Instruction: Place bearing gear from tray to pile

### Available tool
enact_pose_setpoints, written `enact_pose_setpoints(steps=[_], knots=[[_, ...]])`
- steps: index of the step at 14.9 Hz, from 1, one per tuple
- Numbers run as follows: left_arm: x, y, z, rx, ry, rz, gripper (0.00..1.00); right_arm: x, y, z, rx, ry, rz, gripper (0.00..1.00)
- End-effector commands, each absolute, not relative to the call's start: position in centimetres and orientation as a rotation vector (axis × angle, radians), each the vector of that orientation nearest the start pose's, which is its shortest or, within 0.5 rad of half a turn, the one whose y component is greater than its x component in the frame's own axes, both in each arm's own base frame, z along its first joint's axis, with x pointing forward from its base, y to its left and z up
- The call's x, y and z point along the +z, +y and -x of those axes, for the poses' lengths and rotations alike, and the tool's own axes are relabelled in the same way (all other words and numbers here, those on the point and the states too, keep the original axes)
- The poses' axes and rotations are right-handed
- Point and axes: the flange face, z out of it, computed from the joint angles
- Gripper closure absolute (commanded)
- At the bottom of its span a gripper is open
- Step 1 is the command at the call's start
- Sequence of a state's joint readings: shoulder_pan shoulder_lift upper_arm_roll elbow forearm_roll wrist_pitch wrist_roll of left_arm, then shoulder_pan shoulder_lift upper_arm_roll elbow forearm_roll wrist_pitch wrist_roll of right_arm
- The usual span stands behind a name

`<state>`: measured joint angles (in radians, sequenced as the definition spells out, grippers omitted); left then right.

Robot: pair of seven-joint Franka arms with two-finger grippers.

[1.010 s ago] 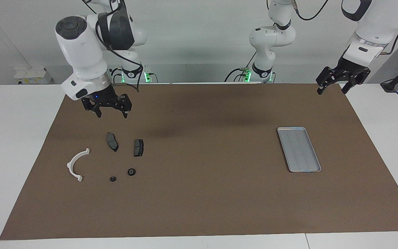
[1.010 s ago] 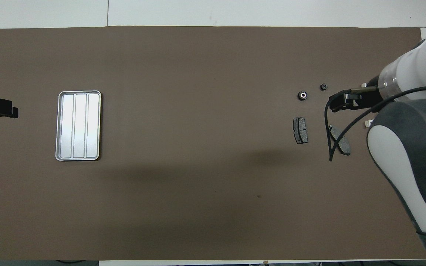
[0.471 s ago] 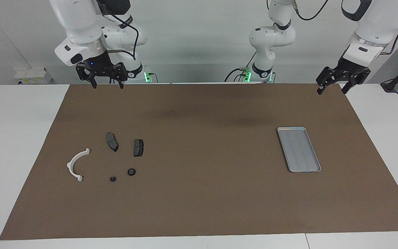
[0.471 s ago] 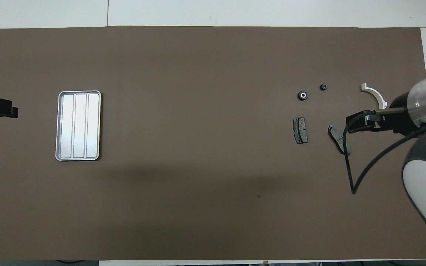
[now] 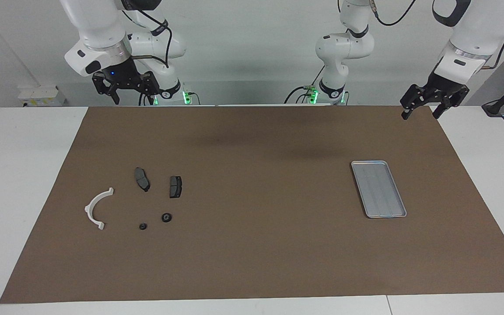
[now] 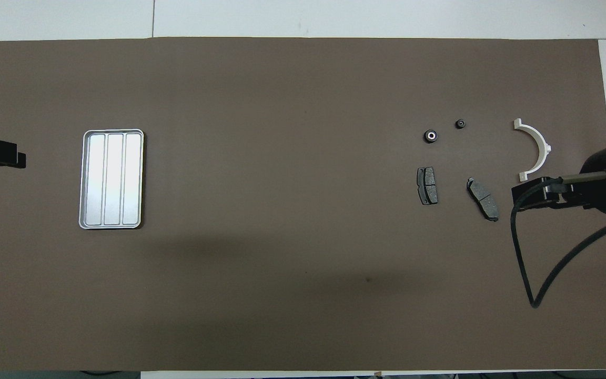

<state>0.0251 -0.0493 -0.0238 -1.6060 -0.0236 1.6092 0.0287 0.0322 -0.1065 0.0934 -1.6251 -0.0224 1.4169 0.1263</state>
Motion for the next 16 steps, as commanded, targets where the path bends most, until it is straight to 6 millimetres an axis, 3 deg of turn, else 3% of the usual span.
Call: enact_pose_setpoints(steps=[1,16], knots=[[63.9,-0.1,-53.5,-0.088,0.048,3.156,0.0,64.8,5.3,-49.8,0.154,0.015,3.125,0.0],[63.8,-0.2,-53.5,-0.088,0.05,3.156,0.0,64.8,5.1,-51.7,-0.023,0.03,3.151,0.0]])
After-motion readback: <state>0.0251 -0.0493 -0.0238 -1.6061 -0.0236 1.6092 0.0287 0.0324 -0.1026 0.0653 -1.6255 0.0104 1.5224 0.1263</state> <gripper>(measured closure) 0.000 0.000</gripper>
